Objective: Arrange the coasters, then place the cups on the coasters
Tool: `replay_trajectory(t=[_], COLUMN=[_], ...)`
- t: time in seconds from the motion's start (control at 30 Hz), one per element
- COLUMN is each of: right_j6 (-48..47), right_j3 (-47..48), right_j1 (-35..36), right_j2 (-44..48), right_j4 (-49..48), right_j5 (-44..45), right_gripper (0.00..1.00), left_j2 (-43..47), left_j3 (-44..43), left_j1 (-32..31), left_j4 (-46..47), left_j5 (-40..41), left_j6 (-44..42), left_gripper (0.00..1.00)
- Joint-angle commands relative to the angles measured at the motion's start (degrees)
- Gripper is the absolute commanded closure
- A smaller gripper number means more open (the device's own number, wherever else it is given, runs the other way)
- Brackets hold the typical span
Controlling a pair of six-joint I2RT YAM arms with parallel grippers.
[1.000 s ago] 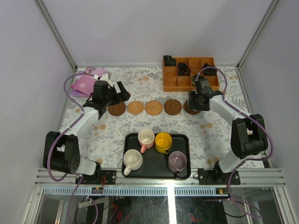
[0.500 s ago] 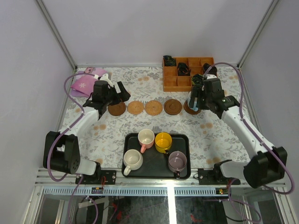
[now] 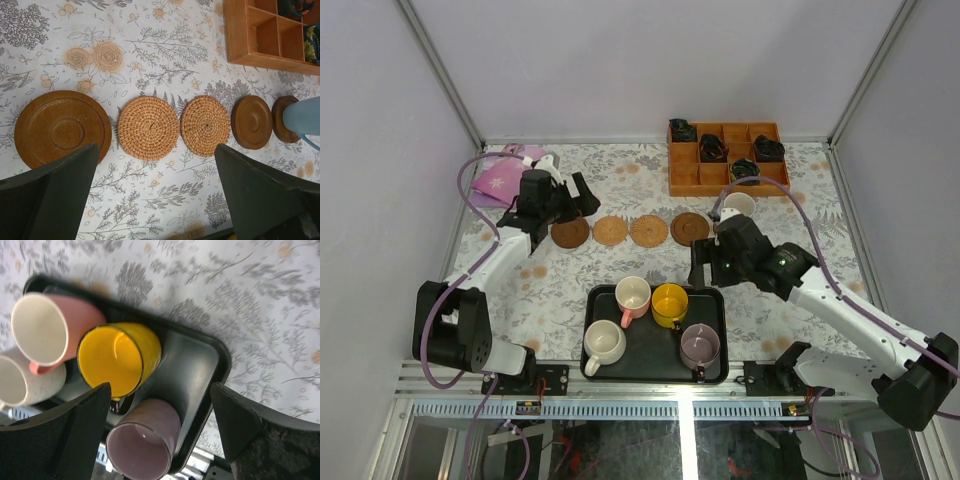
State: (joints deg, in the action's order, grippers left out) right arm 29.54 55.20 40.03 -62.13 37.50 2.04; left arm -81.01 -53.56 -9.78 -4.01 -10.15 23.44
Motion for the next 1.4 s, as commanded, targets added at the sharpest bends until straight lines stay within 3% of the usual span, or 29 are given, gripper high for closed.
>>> replay_trajectory(t=[0.0, 0.2, 0.57, 1.0, 1.37], right_j6=[2.8, 1.4, -1.8, -0.3, 1.2], right_j3=[-1.7, -2.7, -5.8, -6.7, -6.1], right_j1=[5.7, 10.6, 12.9, 16.9, 18.5], right_j2=[0.7, -3.0, -7.2, -11.6, -15.7], right_j4=[-0.2, -2.1, -7.3, -7.6, -5.8], right_j5=[-1.6, -1.6, -8.3, -9.5, -5.3], right_gripper=[0.11, 0.11, 0.11, 0.21, 0.53], left_j2=[2.2, 5.0, 8.0, 12.9, 14.4], left_j3=[1.4, 3.6, 5.8, 10.9, 11.0], left_j1=[-0.8, -1.4, -1.9, -2.3, -2.3], left_j4=[0.2, -0.2, -1.0, -1.4, -1.5], left_j5=[-0.5, 0.4, 0.8, 1.1, -0.1], left_j6=[-0.8, -0.6, -0.1, 0.9, 1.2], left_gripper=[0.0, 0.0, 0.0, 0.0, 0.0])
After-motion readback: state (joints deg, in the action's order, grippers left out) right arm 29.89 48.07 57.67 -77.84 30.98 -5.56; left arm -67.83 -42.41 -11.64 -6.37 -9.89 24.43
